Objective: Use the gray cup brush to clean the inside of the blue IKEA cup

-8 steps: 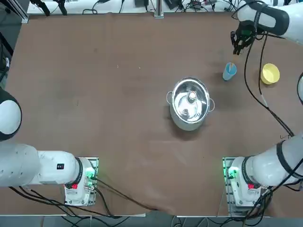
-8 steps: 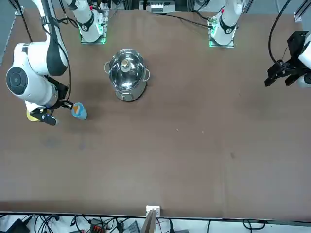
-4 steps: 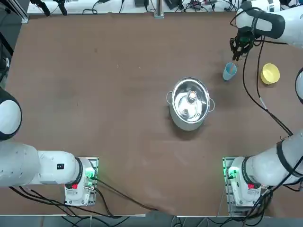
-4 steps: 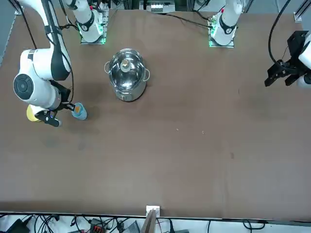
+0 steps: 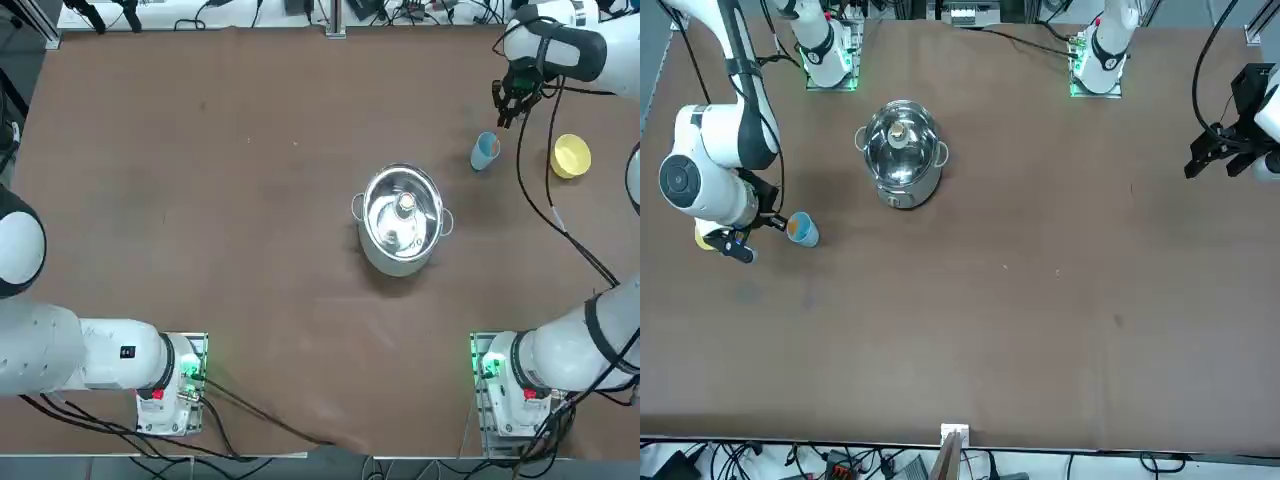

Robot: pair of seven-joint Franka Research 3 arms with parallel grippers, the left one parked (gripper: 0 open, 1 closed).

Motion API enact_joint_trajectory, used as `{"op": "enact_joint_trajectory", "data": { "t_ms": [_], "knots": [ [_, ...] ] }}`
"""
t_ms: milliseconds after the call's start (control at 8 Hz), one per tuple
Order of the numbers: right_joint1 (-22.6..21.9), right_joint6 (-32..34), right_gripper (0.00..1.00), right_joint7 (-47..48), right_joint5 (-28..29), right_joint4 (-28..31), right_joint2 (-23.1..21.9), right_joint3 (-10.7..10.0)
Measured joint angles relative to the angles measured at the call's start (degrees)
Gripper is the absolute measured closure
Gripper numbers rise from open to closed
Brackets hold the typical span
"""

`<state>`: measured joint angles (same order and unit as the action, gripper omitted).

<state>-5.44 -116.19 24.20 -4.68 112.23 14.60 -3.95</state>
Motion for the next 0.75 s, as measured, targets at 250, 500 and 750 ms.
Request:
{"op": "enact_joint_trajectory", "data": {
  "t_ms": [250,500,750],
  "knots": [
    [-0.13,-0.94,0.97,0.84,0.07,-0.94,1.01,0.26],
    [-0.87,-0.97,0.97,3.27,0.08,-1.66,1.37,0.77],
    [-2.63,-0.64,0.97,6.36,0.08,-1.68,1.81,1.02]
  ]
}}
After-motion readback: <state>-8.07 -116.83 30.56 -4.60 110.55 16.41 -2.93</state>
